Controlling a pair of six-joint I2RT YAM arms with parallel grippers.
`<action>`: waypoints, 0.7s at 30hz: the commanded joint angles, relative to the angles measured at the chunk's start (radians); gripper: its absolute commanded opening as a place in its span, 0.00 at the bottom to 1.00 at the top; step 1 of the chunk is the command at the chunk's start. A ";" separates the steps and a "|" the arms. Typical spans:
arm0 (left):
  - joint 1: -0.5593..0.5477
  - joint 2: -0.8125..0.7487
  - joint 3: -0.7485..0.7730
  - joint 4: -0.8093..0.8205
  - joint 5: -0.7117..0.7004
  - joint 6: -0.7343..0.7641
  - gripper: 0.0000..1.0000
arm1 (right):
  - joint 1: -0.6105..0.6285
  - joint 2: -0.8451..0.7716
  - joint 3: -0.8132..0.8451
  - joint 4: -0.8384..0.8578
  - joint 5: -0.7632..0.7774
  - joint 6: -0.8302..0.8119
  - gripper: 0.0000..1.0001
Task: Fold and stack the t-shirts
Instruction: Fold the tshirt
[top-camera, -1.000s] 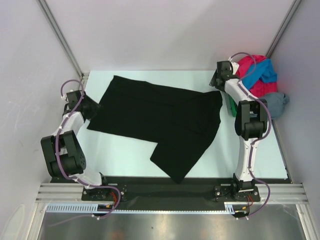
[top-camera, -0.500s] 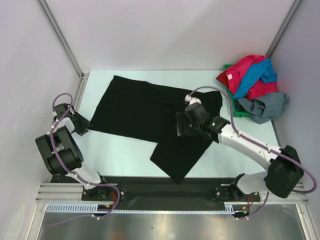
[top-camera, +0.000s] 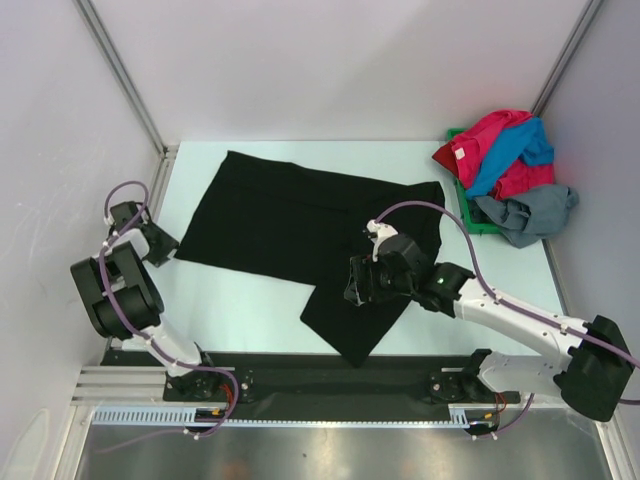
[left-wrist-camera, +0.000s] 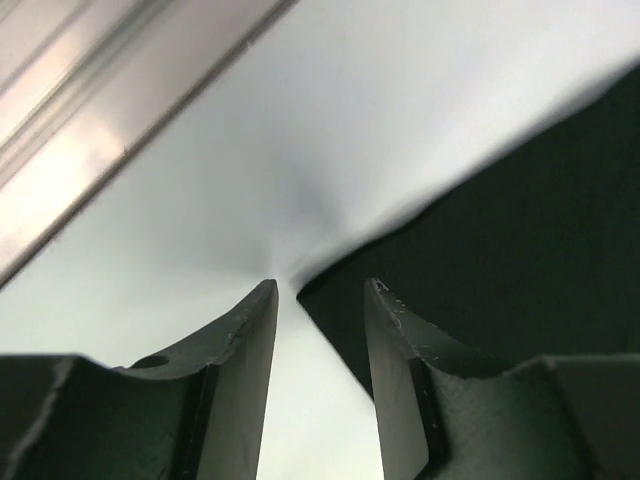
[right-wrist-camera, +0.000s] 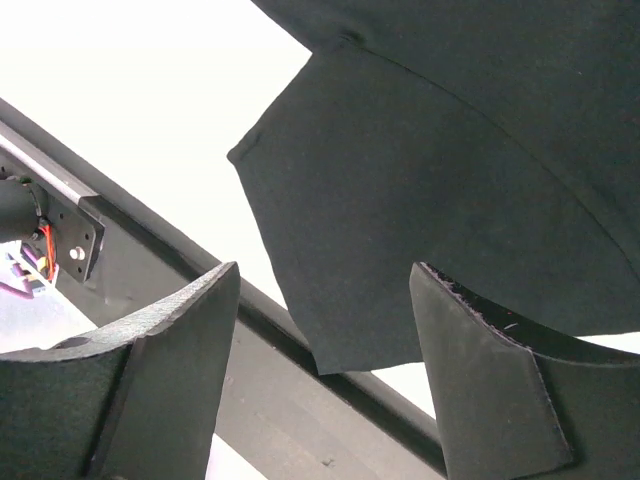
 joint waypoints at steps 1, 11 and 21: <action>-0.038 0.029 0.073 0.040 -0.116 0.011 0.45 | -0.005 -0.015 -0.017 0.069 -0.042 -0.022 0.74; -0.044 0.085 0.048 -0.004 -0.101 -0.032 0.45 | -0.051 -0.020 -0.041 0.076 -0.079 -0.040 0.74; -0.049 0.049 0.013 -0.033 -0.124 -0.026 0.43 | -0.062 -0.055 -0.066 0.080 -0.082 -0.005 0.73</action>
